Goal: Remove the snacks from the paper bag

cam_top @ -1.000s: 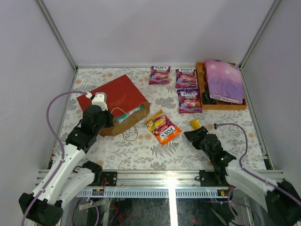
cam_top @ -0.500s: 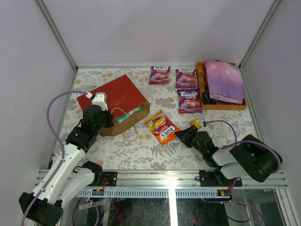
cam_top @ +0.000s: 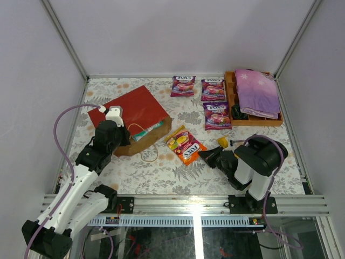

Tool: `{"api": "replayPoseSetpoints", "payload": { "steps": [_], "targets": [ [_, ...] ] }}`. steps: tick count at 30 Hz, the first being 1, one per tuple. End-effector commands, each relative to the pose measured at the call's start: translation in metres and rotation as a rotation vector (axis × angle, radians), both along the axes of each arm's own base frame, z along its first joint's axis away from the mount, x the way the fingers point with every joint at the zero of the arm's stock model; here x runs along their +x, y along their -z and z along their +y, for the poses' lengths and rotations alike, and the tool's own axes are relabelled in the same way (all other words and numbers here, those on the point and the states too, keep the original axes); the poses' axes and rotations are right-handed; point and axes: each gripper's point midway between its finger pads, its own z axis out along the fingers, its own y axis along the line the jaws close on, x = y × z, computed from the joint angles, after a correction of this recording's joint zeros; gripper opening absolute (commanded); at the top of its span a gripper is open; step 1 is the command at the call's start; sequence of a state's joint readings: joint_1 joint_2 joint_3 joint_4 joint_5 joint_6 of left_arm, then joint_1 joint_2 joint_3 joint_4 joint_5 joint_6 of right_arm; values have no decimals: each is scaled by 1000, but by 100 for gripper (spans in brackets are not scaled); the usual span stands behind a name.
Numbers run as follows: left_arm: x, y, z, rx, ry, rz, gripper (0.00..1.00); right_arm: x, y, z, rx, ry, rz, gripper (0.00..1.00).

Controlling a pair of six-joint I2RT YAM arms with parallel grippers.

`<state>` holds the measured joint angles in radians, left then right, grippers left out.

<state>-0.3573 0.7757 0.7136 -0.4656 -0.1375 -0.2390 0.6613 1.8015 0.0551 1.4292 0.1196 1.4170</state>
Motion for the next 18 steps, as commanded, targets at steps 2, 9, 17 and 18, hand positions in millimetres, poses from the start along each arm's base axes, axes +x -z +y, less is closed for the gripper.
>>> {"api": "replayPoseSetpoints", "payload": {
  "steps": [2, 9, 17, 18],
  "targets": [
    [4, -8, -2, -21, 1, -28, 0, 3, -3, -3, 8, 37, -20, 0],
    [3, -8, -3, -23, 7, -28, 0, -9, -9, -22, -7, 66, -54, 0],
    [4, -7, -3, -21, 3, -24, 0, -21, -16, -26, -1, 36, -70, 0],
    [4, -7, -3, -20, 4, -23, 0, -24, -15, -29, -4, 40, -63, 0]
  ]
}}
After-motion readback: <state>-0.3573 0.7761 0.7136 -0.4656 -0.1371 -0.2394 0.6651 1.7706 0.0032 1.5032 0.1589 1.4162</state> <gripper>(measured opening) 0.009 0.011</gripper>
